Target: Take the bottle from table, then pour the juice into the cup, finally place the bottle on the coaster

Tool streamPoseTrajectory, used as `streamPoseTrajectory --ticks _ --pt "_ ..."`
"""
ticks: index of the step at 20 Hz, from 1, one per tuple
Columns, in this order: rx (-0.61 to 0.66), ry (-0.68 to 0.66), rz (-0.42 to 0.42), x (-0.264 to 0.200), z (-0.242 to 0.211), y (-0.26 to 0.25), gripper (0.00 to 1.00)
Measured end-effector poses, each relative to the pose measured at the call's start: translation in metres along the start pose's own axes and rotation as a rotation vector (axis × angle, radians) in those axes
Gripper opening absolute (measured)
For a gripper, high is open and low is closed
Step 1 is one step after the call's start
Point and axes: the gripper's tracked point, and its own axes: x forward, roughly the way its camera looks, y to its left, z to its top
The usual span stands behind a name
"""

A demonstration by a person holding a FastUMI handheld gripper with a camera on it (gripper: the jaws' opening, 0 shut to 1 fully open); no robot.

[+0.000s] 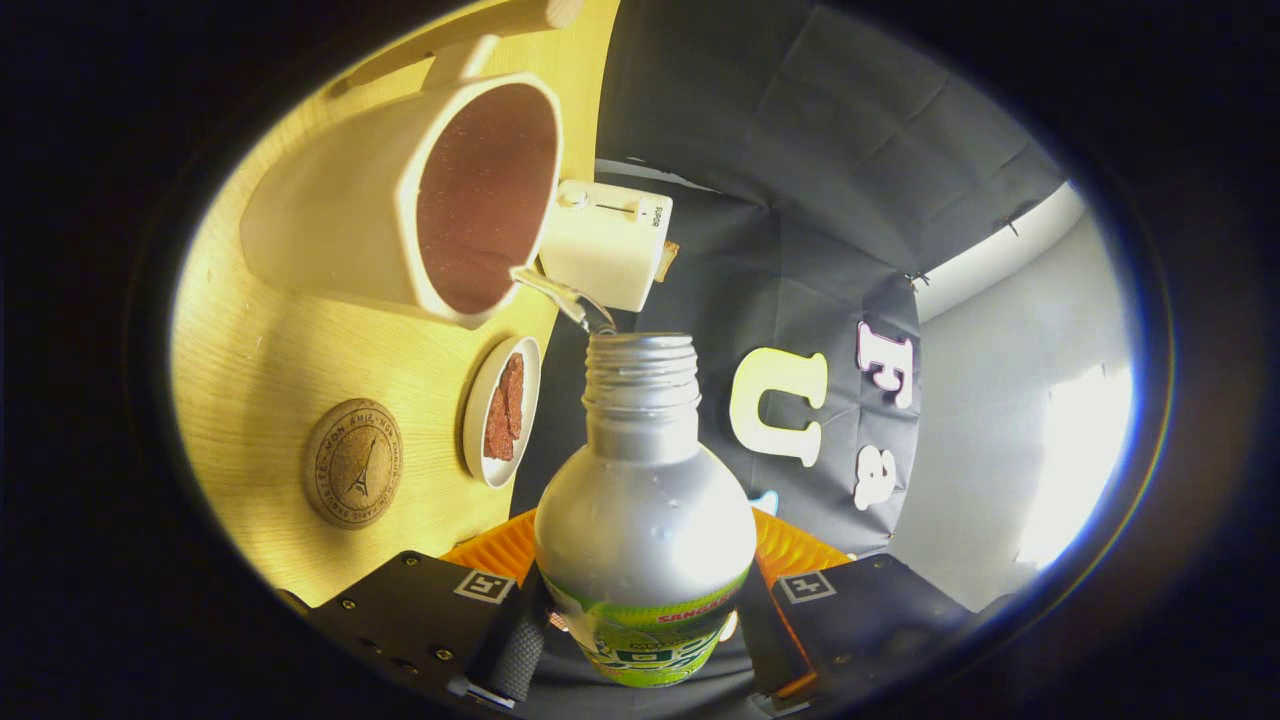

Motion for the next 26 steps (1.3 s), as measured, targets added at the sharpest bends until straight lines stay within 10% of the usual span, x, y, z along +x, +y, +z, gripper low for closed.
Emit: streamPoseTrajectory --ticks 26 --pt "-0.17 -0.032 -0.09 0.002 -0.004 -0.033 0.8"
